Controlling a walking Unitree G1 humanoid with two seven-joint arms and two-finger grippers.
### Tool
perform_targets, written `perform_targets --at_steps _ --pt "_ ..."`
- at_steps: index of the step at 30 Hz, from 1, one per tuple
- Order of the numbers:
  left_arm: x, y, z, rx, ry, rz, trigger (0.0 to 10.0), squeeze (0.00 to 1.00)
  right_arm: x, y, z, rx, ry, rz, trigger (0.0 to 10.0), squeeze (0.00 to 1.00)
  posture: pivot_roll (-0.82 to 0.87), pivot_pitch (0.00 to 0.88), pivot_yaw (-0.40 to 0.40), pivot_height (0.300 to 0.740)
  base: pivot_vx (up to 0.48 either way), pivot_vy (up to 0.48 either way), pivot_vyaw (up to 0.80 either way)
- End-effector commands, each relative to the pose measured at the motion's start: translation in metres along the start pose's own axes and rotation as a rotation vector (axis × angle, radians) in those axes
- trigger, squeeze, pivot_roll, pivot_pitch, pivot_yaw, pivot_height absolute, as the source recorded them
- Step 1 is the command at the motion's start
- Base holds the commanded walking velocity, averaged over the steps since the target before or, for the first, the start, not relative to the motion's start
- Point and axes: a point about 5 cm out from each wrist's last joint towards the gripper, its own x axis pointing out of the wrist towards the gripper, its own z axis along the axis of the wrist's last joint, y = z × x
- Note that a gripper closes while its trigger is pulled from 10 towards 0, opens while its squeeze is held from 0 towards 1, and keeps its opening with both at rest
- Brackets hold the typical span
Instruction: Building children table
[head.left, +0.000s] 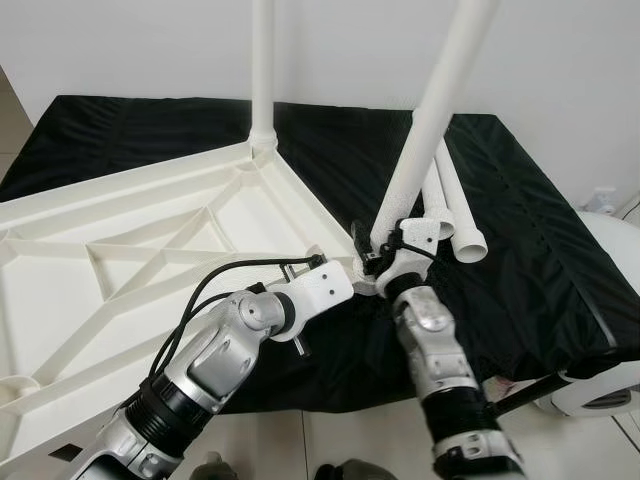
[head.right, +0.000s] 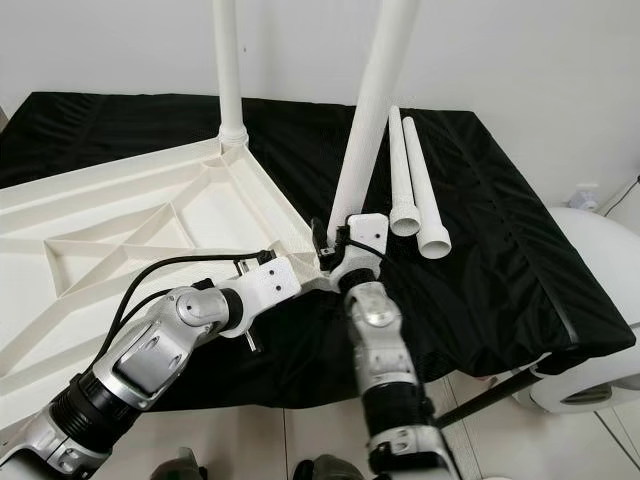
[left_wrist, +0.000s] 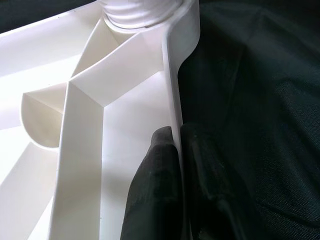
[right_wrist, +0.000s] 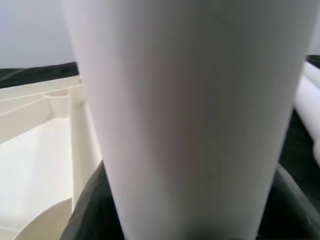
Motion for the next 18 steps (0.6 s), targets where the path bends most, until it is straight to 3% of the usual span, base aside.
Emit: perform_targets --at_steps 1,8,10,11,14,15,18 --pt "0.0006 -0.0046 0.0144 0.051 -0.068 0.009 10.0 0.00 -0.0007 -0.0002 0.0024 -0.011 0.000 -0.028 10.0 0.00 0.04 0.000 -0.092 0.740 0.000 0.000 0.00" --pt "0.0005 -0.0035 0.0128 0.059 -0.063 0.012 10.0 0.00 -0.0007 -0.0080 0.0066 -0.027 0.002 -0.031 10.0 0.00 0.04 0.000 -0.089 0.740 0.000 0.000 0.00" --pt "0.0006 -0.0032 0.0131 0.058 -0.064 0.012 10.0 0.00 -0.0019 -0.0040 0.0076 0.013 -0.002 -0.008 10.0 0.00 0.04 0.000 -0.089 0.740 0.000 0.000 0.00" --pt "0.0007 -0.0033 0.0132 0.058 -0.064 0.013 10.0 0.00 -0.0023 -0.0027 0.0087 0.004 -0.007 -0.006 10.0 0.16 0.04 0.000 -0.087 0.740 0.000 0.000 0.00" --pt "0.0008 -0.0034 0.0132 0.058 -0.064 0.013 10.0 0.00 -0.0029 -0.0015 0.0101 -0.018 -0.011 -0.013 10.0 0.16 0.04 0.000 -0.087 0.740 0.000 0.000 0.00" --pt "0.0008 -0.0032 0.0131 0.059 -0.064 0.012 10.0 0.00 -0.0032 -0.0007 0.0104 -0.006 -0.012 -0.005 10.0 1.00 0.04 0.000 -0.087 0.740 0.000 0.000 0.00" --pt "0.0006 -0.0027 0.0129 0.059 -0.063 0.013 10.0 0.00 -0.0039 -0.0016 0.0114 0.011 -0.017 0.004 10.0 1.00 0.04 0.000 -0.085 0.740 0.000 0.000 0.00"
